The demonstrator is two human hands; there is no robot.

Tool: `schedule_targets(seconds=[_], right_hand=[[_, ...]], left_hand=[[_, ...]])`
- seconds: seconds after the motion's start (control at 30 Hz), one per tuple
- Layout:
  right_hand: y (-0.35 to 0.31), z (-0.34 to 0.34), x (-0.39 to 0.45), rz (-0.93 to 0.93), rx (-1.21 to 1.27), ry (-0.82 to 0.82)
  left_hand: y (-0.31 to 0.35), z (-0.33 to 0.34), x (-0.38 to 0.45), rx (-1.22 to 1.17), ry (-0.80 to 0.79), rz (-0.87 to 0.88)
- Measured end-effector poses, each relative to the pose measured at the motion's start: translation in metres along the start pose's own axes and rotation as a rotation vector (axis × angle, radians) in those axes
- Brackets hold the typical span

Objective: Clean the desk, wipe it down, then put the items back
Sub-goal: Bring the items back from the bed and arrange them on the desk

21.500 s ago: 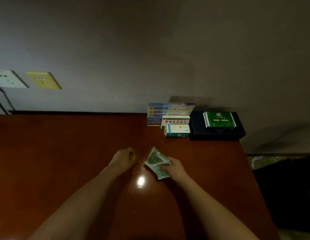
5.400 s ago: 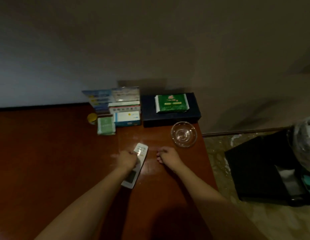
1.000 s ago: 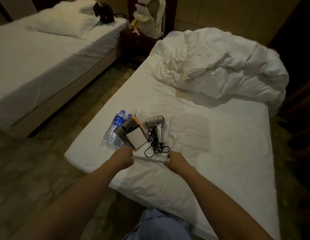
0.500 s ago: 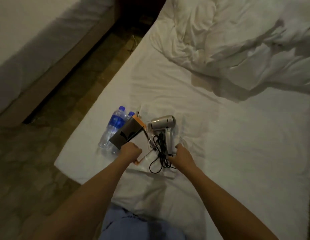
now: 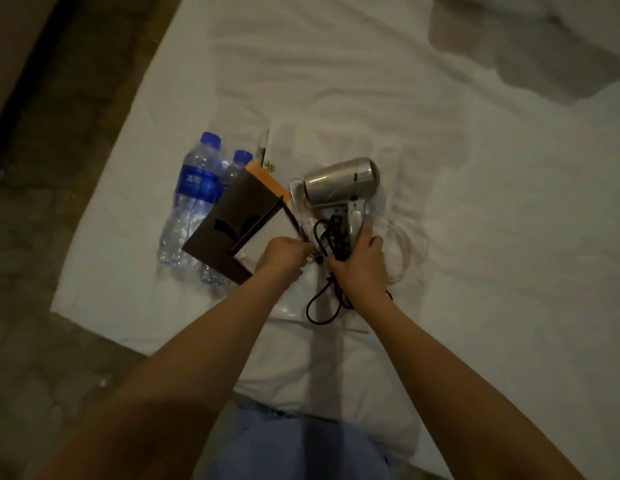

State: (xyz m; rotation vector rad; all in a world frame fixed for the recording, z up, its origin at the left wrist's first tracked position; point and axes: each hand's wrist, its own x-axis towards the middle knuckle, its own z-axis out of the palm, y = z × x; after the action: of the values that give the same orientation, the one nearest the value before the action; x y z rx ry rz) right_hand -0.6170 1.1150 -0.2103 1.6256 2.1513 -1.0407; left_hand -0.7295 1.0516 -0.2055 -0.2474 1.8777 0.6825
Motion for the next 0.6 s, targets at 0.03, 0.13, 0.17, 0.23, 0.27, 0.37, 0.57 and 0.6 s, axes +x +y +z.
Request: schedule_targets(seconds=[0.03, 0.13, 0.17, 0.23, 0.27, 0.37, 0.57, 0.6], right_hand=[[0.000, 0.001, 0.001, 0.010, 0.045, -0.003], [-0.004, 0.002, 0.003, 0.052, 0.102, 0.004], [-0.007, 0.003, 0.004, 0.081, 0.107, 0.013], [-0.012, 0.007, 0.007, 0.130, 0.090, 0.043], [-0.013, 0.009, 0.008, 0.140, 0.073, 0.057], [-0.011, 0.014, 0.009, 0.133, 0.043, 0.055], [-0.002, 0.010, 0.011, 0.105, 0.198, 0.050], [-0.001, 0.008, 0.010, 0.105, 0.251, 0.067]], left_hand=[[0.000, 0.002, 0.002, 0.003, -0.003, -0.002], [0.005, 0.005, 0.005, -0.018, -0.034, -0.022], [0.007, 0.006, 0.006, -0.028, -0.046, -0.040], [0.012, 0.005, 0.009, -0.047, -0.051, -0.074], [0.014, 0.005, 0.010, -0.051, -0.038, -0.079], [0.020, 0.004, 0.014, -0.057, -0.013, -0.060], [0.020, 0.016, 0.020, -0.006, 0.010, 0.049], [0.017, 0.016, 0.019, -0.013, 0.008, 0.064]])
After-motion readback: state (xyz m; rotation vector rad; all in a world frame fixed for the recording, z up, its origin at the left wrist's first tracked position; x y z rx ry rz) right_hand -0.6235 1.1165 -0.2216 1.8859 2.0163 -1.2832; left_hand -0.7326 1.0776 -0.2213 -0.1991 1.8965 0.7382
